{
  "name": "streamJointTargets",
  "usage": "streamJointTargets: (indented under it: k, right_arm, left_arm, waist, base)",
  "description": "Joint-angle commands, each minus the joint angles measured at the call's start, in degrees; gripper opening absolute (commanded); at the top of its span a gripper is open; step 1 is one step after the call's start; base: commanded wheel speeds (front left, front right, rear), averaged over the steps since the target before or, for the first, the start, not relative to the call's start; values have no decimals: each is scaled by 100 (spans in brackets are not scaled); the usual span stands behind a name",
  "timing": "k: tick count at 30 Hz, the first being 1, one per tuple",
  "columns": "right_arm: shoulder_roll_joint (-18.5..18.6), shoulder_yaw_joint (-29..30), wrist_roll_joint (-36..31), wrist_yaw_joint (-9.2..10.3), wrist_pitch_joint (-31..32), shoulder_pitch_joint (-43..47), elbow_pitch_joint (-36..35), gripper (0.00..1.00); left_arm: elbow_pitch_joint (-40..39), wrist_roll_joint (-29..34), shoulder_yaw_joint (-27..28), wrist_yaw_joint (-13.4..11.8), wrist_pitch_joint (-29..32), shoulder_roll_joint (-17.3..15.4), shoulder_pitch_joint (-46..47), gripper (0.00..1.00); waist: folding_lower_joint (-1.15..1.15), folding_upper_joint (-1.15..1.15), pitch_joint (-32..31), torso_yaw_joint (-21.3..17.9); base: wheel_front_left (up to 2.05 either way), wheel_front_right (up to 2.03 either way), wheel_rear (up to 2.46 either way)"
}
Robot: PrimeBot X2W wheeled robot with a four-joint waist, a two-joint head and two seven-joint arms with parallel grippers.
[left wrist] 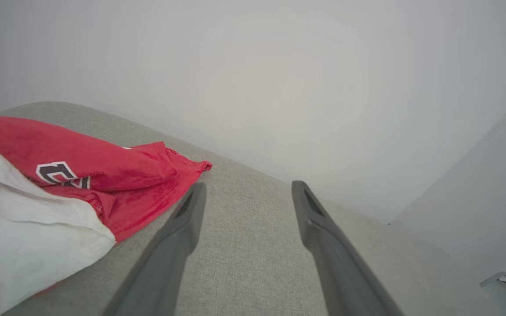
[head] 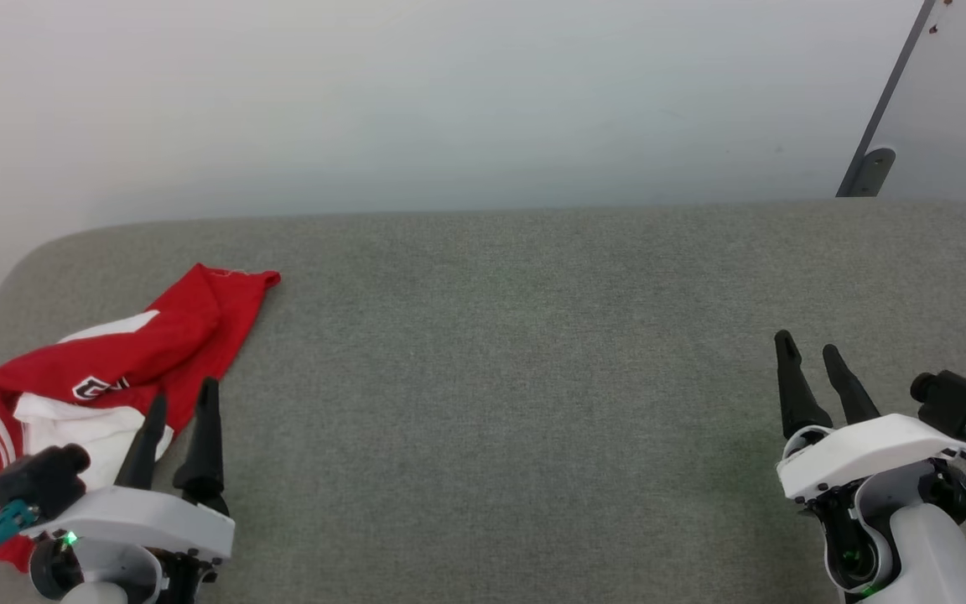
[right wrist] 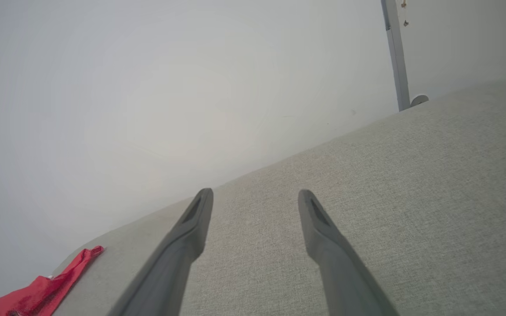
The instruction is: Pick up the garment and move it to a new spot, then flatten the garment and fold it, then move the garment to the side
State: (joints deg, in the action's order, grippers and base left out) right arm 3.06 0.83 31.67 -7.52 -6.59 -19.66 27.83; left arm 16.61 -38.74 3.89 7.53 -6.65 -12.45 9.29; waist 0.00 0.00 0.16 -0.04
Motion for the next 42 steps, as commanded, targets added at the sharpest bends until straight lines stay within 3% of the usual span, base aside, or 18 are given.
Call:
streamJointTargets:
  k: [1,16,42]
  right_arm:
    - [3,-8,-174,3,-61,-149,-5,100]
    - [-17,-52,-1106,4,-286,-297,138,100]
    - [-21,-8,-1942,5,-622,-95,-67,100]
  left_arm:
    - [-37,156,-13,-4,-53,-68,131,100]
    - [139,859,-179,-5,-277,-262,173,100]
    - [423,1659,-380,-7,-616,-436,139,100]
  waist:
    - [0,0,-2,0]
    - [0,0,-7,16]
    - [0,0,-50,53]
  base:
    - [0,0,0]
    - [0,0,0]
    - [0,0,0]
